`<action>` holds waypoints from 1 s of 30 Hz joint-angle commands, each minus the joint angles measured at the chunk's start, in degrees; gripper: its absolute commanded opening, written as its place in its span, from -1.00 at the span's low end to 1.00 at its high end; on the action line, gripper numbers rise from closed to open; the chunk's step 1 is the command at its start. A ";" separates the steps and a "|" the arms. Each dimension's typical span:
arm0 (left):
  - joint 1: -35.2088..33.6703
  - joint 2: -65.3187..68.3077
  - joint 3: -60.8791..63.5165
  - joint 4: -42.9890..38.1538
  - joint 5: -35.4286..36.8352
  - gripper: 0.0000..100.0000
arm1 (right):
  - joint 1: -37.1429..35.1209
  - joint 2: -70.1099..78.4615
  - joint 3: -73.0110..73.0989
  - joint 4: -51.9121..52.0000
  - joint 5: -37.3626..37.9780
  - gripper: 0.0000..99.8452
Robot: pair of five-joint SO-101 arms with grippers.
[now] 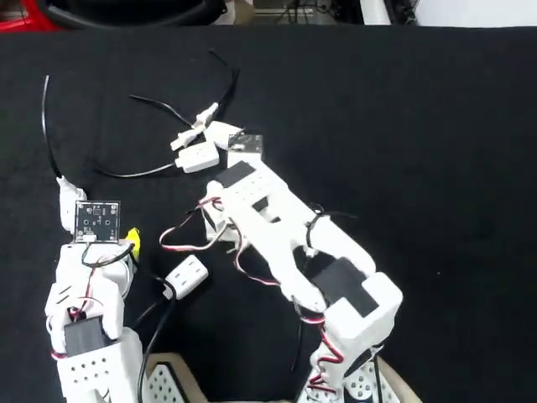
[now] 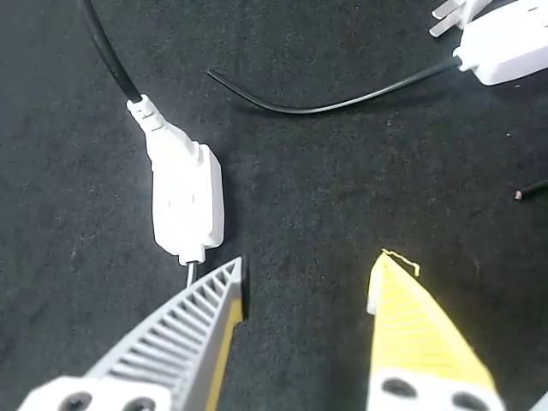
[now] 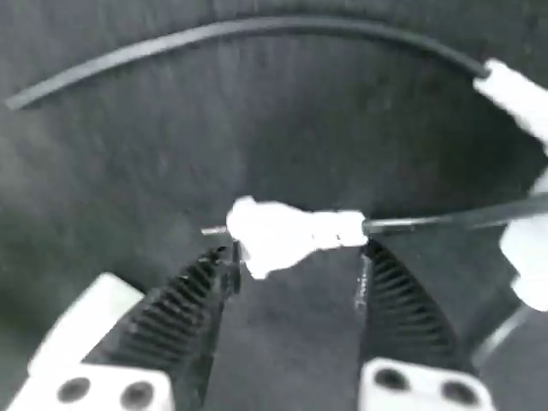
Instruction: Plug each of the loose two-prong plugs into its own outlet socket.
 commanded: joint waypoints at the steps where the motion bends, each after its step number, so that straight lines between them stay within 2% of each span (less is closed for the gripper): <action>1: 0.40 -0.09 0.40 -1.23 0.18 -0.52 | 2.64 0.48 0.22 -3.69 -3.25 -0.57; 13: 0.40 -0.09 0.48 -1.32 0.18 -0.52 | 5.01 5.14 -0.22 -6.68 -6.95 -0.57; 22: 1.19 -0.09 0.57 -1.14 -1.76 -0.53 | 4.84 5.14 -8.66 3.16 -7.30 -0.57; 30: 2.42 -0.09 1.19 -1.32 -1.85 -0.53 | 5.10 5.14 -10.24 3.52 -12.57 -0.57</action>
